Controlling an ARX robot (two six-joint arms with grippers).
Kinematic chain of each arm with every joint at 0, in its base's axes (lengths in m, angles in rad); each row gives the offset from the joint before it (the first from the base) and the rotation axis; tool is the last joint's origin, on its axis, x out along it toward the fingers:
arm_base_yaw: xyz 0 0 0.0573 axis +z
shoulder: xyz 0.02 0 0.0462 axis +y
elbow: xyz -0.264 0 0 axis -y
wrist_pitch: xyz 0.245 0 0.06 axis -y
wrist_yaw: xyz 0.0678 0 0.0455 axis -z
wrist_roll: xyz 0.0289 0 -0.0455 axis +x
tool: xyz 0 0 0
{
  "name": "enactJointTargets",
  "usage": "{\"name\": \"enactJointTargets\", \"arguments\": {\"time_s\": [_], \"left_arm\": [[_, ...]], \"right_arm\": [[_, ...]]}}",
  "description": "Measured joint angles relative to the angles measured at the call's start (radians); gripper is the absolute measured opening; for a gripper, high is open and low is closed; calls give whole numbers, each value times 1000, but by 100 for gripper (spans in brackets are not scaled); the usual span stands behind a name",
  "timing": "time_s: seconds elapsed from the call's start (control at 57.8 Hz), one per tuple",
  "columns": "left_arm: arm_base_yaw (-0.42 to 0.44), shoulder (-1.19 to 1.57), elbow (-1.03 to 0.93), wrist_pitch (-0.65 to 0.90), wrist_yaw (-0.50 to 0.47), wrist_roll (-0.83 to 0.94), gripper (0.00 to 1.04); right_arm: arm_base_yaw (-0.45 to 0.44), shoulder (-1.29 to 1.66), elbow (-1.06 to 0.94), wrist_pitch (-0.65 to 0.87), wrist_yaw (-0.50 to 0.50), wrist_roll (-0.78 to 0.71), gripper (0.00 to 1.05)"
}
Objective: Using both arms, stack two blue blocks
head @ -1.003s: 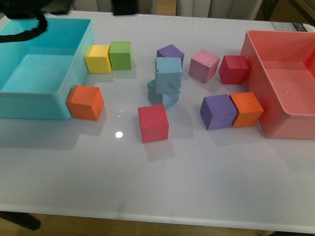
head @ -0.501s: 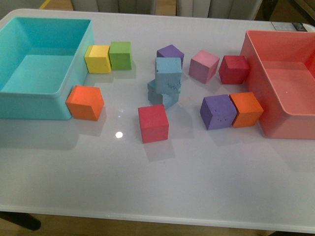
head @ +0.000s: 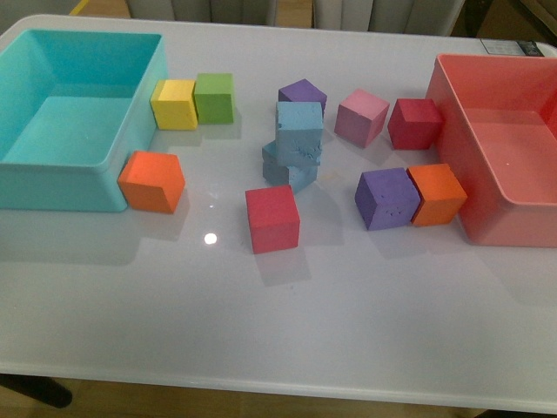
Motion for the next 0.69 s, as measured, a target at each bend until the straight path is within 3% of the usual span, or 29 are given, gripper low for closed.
{"name": "enactJointTargets", "arguments": {"time_s": [0.692], "left_arm": [[17, -465, -24, -416, 9, 0, 2]], "right_arm": [[0, 0, 0, 0, 0, 0, 96]]}}
